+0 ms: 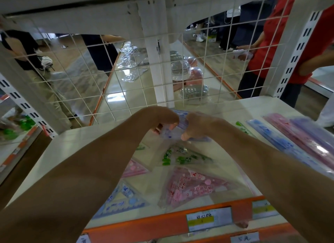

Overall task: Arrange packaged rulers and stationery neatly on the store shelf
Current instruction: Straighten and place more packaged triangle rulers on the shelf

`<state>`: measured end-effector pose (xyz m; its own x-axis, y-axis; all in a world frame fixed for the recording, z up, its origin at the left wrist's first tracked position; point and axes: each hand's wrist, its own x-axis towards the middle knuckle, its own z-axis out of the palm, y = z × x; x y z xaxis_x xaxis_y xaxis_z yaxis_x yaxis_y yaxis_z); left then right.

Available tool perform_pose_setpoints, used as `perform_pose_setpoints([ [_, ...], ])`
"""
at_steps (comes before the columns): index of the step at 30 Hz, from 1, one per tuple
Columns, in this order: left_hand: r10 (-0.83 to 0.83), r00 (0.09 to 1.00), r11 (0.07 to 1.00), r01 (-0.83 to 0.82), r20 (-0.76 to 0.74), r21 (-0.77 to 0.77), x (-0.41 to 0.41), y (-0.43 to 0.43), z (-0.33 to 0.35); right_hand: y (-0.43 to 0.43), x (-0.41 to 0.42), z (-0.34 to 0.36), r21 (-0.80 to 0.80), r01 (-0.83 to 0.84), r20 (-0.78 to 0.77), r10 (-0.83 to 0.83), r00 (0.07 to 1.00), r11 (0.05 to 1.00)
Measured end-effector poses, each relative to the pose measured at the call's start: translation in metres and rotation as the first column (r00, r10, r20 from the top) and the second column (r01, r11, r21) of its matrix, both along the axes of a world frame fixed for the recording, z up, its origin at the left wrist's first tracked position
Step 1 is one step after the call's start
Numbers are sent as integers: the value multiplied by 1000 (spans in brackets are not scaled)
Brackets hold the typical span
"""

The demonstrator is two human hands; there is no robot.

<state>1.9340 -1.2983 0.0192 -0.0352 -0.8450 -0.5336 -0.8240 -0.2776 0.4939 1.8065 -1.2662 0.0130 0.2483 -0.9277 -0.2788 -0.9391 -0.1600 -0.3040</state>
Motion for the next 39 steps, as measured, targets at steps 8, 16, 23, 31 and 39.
perform_pose_setpoints([
  [8,-84,996,992,81,-32,-93,-9,8,8,3,3,-8,-140,-24,82,36,996,990],
  [16,-46,987,994,29,-155,-110,0,4,2,4,0,-10,-98,22,109,-11,994,995],
  [23,-73,975,994,53,-212,-96,9,9,2,7,0,-7,-123,-33,92,45,995,992],
  [31,-243,969,858,199,-33,-474,14,25,0,7,-10,-3,-207,9,244,43,969,978],
  [39,-258,960,751,269,106,-603,13,43,-21,20,-16,-6,-273,-79,53,97,994,959],
])
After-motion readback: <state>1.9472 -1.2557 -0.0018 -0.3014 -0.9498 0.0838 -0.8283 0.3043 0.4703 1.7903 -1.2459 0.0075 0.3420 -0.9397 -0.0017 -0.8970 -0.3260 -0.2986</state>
